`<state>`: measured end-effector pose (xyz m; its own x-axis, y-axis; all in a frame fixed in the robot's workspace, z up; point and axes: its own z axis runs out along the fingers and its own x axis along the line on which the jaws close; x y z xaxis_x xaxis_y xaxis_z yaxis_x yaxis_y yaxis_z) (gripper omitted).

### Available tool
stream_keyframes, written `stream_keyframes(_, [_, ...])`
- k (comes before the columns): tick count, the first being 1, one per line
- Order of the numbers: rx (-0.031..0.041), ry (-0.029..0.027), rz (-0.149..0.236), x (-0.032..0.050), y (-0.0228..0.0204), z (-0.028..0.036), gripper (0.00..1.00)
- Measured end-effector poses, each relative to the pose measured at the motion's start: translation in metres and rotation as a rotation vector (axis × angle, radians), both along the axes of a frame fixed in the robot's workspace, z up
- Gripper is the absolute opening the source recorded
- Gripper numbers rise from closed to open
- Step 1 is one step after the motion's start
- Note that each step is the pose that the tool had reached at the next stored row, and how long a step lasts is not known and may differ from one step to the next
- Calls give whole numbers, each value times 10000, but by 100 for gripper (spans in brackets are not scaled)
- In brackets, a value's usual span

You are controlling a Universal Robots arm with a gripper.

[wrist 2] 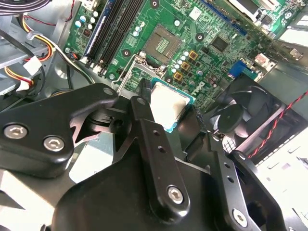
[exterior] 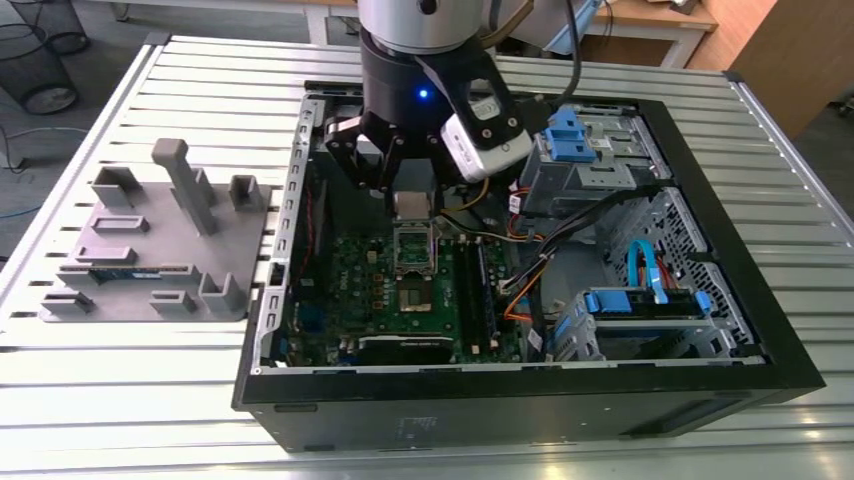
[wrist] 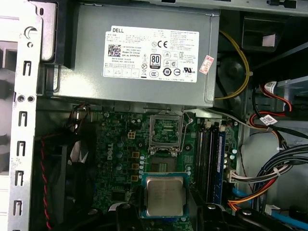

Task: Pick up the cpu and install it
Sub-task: 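Place the cpu into insertion slot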

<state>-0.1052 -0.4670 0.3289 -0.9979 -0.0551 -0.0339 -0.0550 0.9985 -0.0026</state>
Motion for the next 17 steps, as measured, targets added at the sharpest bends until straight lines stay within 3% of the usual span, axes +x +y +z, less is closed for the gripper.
stream_keyframes(10, [-2,1,-1,-1,-1,-15,47])
stream_keyframes(17, [-1,1,0,-1,-2,-59,47])
